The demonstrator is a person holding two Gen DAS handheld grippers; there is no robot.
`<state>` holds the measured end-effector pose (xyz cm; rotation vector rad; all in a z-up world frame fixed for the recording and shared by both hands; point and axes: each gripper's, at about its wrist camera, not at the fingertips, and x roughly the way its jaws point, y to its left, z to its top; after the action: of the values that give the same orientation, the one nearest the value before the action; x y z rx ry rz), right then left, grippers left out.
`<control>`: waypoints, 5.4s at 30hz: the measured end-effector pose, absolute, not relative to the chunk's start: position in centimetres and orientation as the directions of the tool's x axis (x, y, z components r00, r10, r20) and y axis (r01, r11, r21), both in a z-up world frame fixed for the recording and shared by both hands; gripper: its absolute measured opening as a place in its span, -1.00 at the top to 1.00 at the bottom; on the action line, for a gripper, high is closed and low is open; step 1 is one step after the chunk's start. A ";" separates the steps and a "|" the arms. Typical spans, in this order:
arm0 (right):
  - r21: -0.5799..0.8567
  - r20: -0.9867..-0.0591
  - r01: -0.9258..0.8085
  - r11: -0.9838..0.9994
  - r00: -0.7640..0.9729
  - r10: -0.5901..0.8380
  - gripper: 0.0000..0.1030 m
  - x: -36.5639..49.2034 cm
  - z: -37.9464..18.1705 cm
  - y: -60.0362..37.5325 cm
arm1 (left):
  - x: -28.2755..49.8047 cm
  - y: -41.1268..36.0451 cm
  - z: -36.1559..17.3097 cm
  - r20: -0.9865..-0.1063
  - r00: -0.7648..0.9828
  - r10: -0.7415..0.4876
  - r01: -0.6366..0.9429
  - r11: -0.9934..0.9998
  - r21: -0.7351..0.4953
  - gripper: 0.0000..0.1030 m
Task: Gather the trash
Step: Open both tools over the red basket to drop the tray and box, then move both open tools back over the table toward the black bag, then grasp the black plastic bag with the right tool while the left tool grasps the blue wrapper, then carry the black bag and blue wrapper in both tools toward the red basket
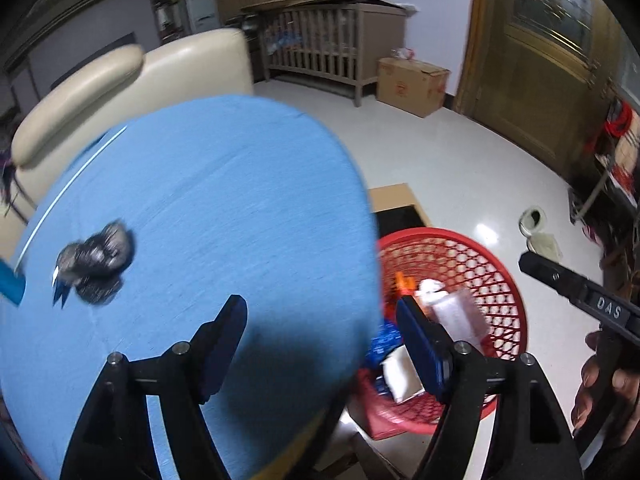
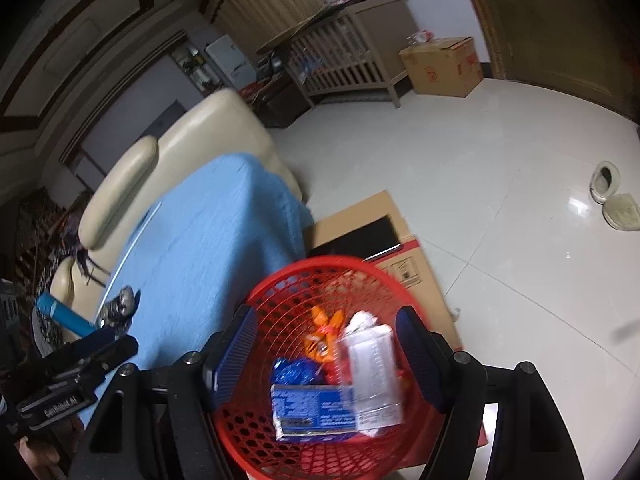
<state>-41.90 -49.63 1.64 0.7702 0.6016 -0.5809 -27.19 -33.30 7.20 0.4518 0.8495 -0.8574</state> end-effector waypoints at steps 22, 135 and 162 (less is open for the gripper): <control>0.289 -0.775 0.491 0.822 0.624 -0.101 -0.46 -27.1 2.3 -38.2 | -18.2 -21.0 4.1 -0.803 0.425 -0.419 0.627 0.776 -0.073 -0.50; 0.294 -0.736 0.154 0.943 0.666 0.121 0.15 -13.4 4.8 -25.0 | -14.4 -8.5 6.2 -0.763 0.605 -0.227 0.294 0.954 -0.051 0.19; 0.341 -0.671 0.208 0.917 0.737 0.082 0.15 -20.0 7.1 -27.2 | -19.1 -12.1 8.7 -0.725 0.629 -0.279 0.382 0.924 -0.025 0.19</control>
<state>-20.00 -27.18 7.06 0.4146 0.7440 -0.0713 -19.05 -12.06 8.72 0.1358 0.8057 -0.3798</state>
